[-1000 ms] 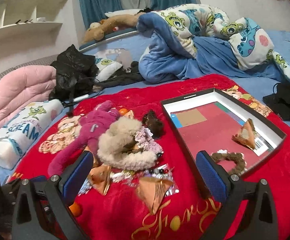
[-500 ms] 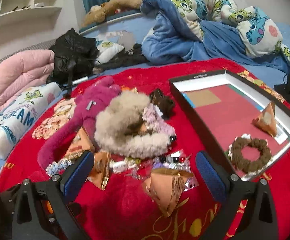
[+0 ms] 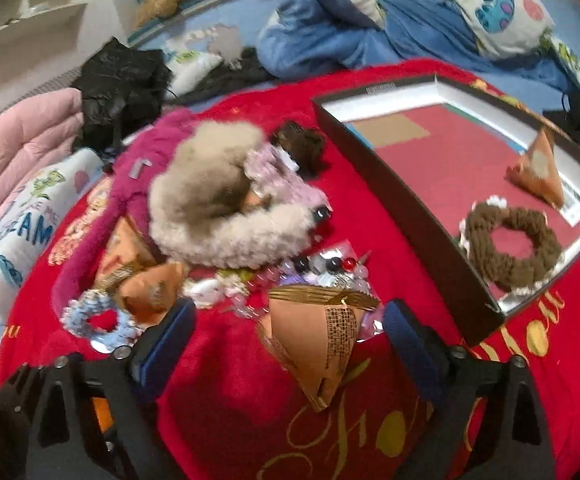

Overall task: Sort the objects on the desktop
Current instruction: 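Move the left gripper toward the mandarin orange on the blanket, then grasp the mandarin with the left gripper while the right gripper grasps another snack packet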

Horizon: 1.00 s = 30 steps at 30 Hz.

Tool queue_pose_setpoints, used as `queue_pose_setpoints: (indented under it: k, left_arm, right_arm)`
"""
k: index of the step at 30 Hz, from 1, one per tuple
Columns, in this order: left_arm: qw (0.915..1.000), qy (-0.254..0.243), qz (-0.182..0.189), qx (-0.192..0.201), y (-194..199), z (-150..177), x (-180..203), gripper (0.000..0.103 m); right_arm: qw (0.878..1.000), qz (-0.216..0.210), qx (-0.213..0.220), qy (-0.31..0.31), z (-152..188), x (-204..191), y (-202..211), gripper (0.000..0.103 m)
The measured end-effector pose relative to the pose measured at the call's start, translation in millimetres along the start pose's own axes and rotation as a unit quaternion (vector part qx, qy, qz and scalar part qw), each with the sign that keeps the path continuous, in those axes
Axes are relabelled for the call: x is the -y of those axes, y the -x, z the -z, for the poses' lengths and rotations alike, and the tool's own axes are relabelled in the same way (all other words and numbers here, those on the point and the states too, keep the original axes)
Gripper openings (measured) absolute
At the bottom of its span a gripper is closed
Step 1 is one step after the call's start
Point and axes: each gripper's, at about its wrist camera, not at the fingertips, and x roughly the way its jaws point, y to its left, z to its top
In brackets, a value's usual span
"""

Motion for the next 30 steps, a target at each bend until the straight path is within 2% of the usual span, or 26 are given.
queue_pose_setpoints:
  k: [10, 18, 20, 24, 26, 30]
  left_arm:
    - [1.0, -0.002, -0.001, 0.005, -2.1, -8.2, 9.4, 0.103]
    - [0.9999, -0.007, 0.007, 0.003, -2.5, -17.9, 16.6, 0.103]
    - [0.9999, -0.007, 0.007, 0.002, -2.7, -20.8, 18.8, 0.103]
    - [0.9999, -0.009, 0.008, 0.004, -2.5, -26.1, 23.7, 0.103]
    - [0.9999, -0.008, 0.011, 0.007, -2.0, -29.0, 25.8, 0.103]
    - [0.9998, -0.005, 0.013, 0.013, 0.7, -31.1, 27.2, 0.101]
  right_arm:
    - [0.998, 0.05, -0.012, 0.045, 5.2, -14.8, -4.3, 0.097]
    - [0.998, 0.053, 0.0, 0.023, 8.7, -7.5, 2.4, 0.091]
    - [0.999, 0.051, 0.003, 0.006, 9.3, -1.9, 5.6, 0.082]
    - [0.999, 0.053, 0.005, -0.009, 14.8, 1.3, 13.1, 0.07]
    - [0.998, 0.065, 0.007, -0.011, 17.5, 1.4, 16.5, 0.056]
    - [0.998, 0.054, 0.015, -0.03, 18.6, 8.9, 20.3, 0.047]
